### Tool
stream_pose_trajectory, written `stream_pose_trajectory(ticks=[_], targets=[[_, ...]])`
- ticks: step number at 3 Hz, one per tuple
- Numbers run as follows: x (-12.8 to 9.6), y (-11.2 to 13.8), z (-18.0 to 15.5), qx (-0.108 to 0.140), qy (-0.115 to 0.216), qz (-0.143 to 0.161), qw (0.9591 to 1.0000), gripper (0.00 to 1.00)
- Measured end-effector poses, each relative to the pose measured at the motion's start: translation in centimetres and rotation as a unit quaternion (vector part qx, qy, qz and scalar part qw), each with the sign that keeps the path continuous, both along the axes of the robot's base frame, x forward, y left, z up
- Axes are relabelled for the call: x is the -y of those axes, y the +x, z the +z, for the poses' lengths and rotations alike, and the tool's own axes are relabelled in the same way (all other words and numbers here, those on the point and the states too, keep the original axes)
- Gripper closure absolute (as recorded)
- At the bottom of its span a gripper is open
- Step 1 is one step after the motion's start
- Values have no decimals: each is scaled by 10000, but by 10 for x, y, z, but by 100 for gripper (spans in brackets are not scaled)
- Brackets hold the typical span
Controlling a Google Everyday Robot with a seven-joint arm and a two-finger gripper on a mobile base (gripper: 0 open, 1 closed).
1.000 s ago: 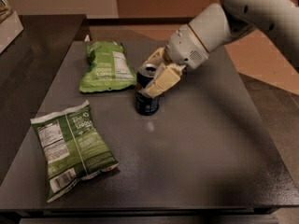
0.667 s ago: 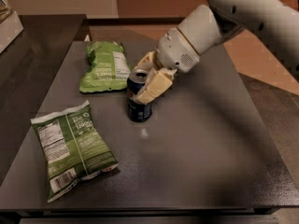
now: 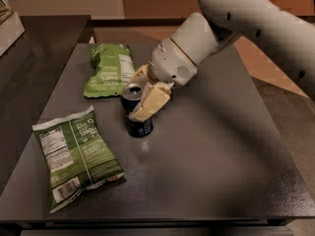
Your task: Move pepsi can near green jalapeno chip bag
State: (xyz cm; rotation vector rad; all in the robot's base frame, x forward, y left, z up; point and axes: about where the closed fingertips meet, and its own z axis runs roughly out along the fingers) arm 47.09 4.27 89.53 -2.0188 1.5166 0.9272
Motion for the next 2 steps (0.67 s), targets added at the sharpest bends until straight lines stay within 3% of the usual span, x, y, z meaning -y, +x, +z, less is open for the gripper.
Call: stream_pose_trajectory(ticks=[1, 2], targets=[[0, 0, 1, 0, 0, 0, 10000, 84], [-1, -2, 1, 32, 17, 19, 10000, 61]])
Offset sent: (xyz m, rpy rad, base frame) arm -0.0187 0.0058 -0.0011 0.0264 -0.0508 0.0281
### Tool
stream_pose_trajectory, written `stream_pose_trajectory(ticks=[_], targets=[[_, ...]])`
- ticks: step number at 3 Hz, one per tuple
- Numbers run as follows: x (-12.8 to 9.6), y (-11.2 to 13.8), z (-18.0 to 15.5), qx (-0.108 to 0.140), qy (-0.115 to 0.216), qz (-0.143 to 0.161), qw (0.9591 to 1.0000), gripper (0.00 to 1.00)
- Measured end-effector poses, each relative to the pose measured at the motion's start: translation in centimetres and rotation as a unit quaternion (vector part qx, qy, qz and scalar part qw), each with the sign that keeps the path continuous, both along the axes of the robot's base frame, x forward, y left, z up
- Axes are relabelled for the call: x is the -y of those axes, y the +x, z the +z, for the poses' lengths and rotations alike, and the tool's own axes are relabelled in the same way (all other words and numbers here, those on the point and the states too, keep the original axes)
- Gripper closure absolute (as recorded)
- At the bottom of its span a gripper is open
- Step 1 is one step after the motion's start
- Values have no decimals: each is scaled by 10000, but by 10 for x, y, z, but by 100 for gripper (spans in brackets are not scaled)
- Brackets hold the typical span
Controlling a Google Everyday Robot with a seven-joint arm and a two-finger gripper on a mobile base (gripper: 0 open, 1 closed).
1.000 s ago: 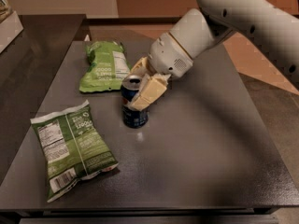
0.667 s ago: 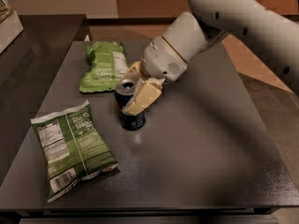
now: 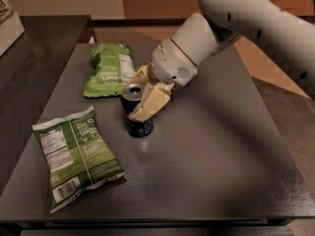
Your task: Move pepsi can near green jalapeno chip bag
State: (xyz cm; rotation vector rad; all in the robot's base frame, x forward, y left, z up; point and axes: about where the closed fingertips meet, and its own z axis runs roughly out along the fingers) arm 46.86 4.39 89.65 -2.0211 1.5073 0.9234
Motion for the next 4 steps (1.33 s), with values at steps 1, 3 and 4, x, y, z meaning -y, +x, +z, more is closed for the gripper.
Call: stream_pose_trajectory(ticks=[1, 3, 4], targets=[[0, 0, 0, 0, 0, 0, 10000, 37], [-3, 0, 0, 8, 5, 14, 10000, 0], [-3, 0, 0, 9, 5, 14, 10000, 0]])
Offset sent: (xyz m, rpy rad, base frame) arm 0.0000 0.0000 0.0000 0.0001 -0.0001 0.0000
